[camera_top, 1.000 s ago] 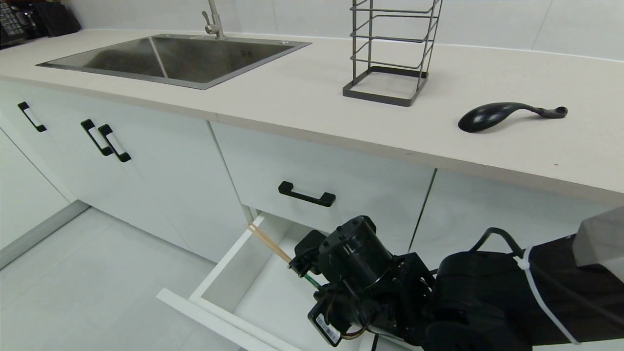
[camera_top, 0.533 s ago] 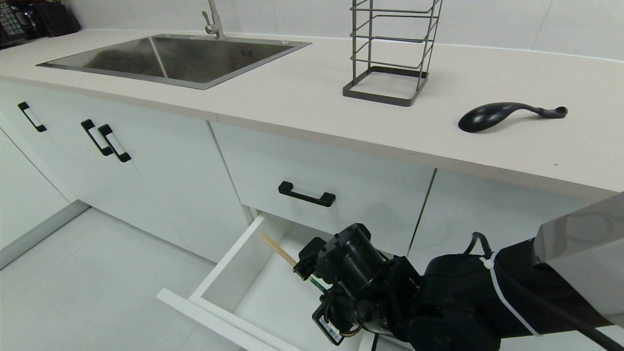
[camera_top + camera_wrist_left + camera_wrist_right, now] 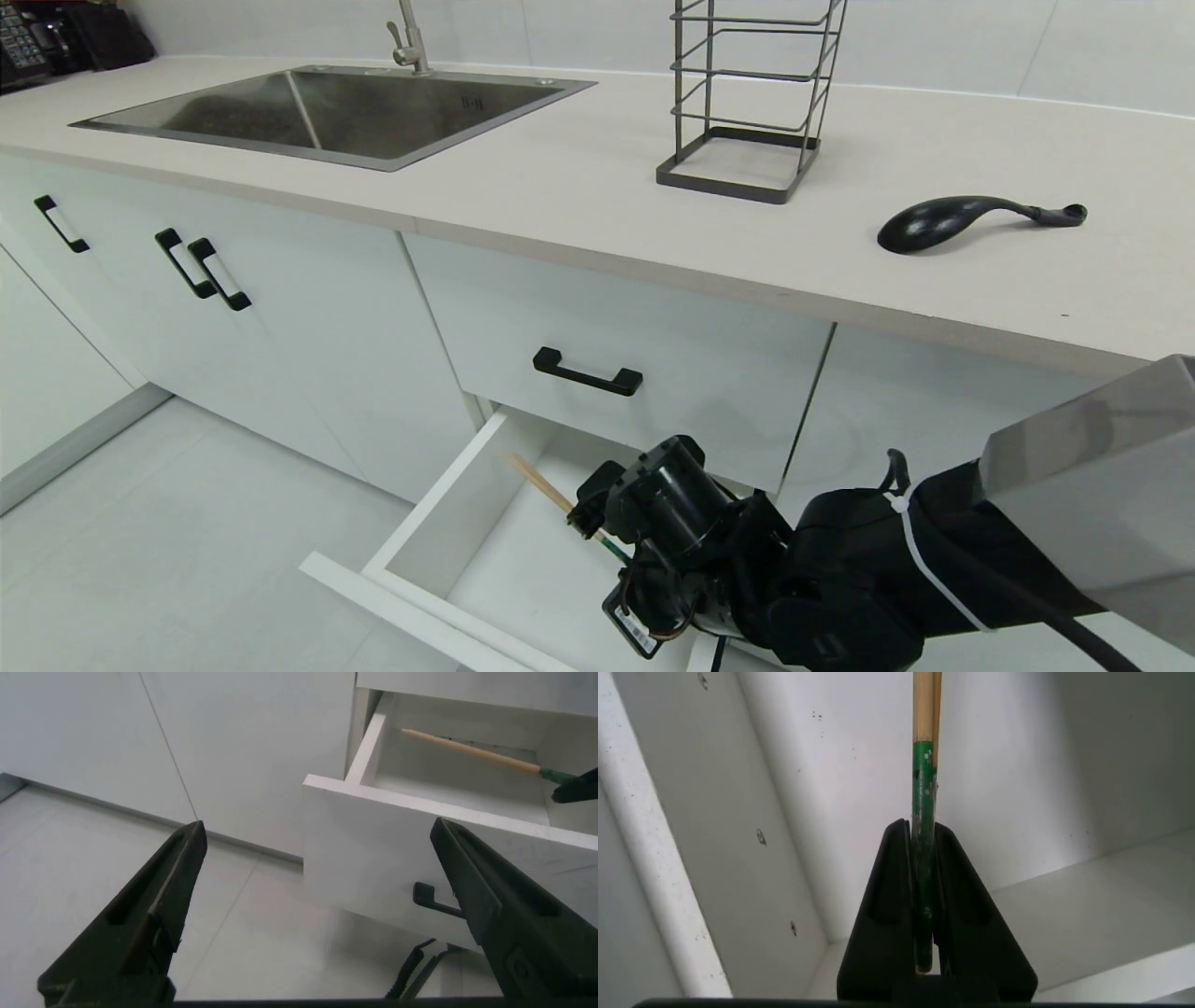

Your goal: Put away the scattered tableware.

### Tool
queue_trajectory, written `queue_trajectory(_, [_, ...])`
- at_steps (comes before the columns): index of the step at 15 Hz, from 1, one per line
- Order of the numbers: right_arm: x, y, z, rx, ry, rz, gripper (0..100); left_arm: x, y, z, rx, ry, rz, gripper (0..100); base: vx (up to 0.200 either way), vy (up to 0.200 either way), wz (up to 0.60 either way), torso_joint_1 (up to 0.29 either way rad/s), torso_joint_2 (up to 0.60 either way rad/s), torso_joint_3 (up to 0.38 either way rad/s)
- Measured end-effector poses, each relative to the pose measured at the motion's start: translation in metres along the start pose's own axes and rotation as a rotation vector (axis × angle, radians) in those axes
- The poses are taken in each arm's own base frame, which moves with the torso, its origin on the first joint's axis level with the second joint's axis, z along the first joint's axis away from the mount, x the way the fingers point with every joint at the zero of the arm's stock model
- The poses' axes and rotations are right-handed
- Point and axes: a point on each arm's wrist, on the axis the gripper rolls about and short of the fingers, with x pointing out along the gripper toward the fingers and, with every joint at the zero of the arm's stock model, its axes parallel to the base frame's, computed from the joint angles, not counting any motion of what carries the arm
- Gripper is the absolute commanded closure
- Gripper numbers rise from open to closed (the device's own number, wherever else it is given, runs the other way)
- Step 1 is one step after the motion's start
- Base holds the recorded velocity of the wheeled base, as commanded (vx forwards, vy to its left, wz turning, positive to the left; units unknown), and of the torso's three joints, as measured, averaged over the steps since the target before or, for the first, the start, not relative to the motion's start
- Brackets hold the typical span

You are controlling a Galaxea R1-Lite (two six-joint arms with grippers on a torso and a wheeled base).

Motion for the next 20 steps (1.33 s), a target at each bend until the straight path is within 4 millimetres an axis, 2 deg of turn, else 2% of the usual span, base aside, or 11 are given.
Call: queue_trajectory(20, [0.057, 0.006, -0.006, -0.001, 0.052, -0.009, 100, 0.0, 0.0, 0.0, 0.0, 0.0, 0.0, 0, 0.0, 0.0, 0.0, 0.0, 0.0, 0.0])
